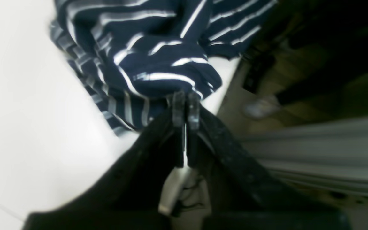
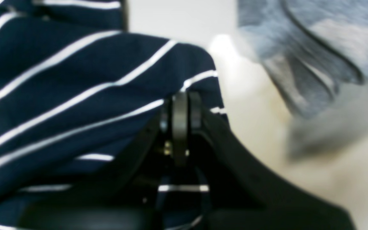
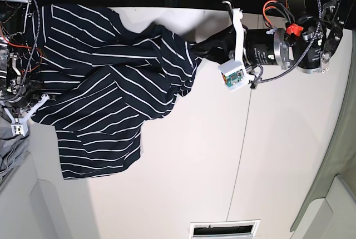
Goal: Layout the t-shirt on the table in an organized manner, then fold the t-shirt properly
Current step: 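Drag the shirt with the right gripper toward the grey cloth, then grasp the shirt with the left gripper and pull it away from the right gripper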
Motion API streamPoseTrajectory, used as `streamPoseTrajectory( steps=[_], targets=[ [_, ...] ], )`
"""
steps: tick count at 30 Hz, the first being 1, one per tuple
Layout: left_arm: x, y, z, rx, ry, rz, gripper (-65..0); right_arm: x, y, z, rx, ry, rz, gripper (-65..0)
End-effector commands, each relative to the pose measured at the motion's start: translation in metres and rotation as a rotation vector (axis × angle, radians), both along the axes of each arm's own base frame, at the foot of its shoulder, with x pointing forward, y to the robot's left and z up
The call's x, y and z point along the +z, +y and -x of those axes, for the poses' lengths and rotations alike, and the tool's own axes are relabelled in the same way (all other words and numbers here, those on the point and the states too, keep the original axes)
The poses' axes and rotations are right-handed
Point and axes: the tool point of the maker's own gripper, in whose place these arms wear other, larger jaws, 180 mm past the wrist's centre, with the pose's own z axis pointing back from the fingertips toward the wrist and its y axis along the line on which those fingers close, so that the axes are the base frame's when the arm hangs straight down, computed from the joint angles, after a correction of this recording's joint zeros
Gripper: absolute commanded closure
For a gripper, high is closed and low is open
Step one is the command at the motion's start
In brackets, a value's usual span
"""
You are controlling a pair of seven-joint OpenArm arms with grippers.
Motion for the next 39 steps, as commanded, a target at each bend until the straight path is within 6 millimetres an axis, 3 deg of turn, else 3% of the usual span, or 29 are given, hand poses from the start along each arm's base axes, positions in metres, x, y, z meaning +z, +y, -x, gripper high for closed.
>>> streamPoseTrajectory(
  steps=[1,3,5,8,10,13,16,19,21,26,31,34,39],
  targets=[
    [0.005,-0.001,0.006,-0.012,0.009,0.026,0.0,0.021,-0.017,-0.013,-0.031,-0.063,0.024,0.0],
    [-0.001,0.000,0.018,-0.015,0.050,0.024,-0.2,0.022,-0.020,-0.011,-0.048,-0.061,0.012,0.0],
    [-0.003,0.000,0.022,-0.015,0.062,0.023,-12.5,0.022,-0.017,-0.012,-0.059,-0.070,-0.019,0.0],
    [-0.003,0.002,0.017,-0.015,0.040,0.006,-26.7,0.021,-0.013,-0.013,-0.071,-0.074,-0.060,-22.4],
    [-0.002,0.005,0.011,-0.011,0.025,-0.012,-28.6,0.022,-0.011,-0.013,-0.074,-0.073,-0.075,-29.9],
    [0.006,0.019,-0.010,0.038,-0.023,-0.027,-28.6,0.029,-0.005,-0.016,-0.063,-0.070,-0.077,-30.1],
    [0.027,0.036,-0.035,0.134,-0.088,0.024,-28.6,0.046,0.013,-0.027,-0.038,-0.113,-0.104,-30.1],
    [0.044,0.044,-0.052,0.198,-0.157,0.085,-28.6,0.068,0.045,-0.042,0.000,-0.189,-0.187,-30.1],
    [0.044,0.043,-0.058,0.224,-0.191,0.089,-28.6,0.073,0.074,-0.047,0.062,-0.206,-0.252,-30.1],
    [0.006,0.052,-0.080,0.379,-0.104,0.118,-33.8,0.056,0.139,-0.050,0.111,-0.211,-0.384,-30.1],
    [-0.022,0.043,-0.090,0.450,0.037,0.205,-35.7,0.036,0.179,-0.048,0.112,-0.197,-0.448,-30.1],
    [-0.020,0.025,-0.090,0.424,0.070,0.244,-35.7,0.020,0.191,-0.043,0.112,-0.163,-0.454,-30.1],
    [-0.027,-0.005,-0.076,0.314,0.104,0.210,-35.7,-0.004,0.190,-0.033,0.088,-0.111,-0.430,-30.1]
  ],
)
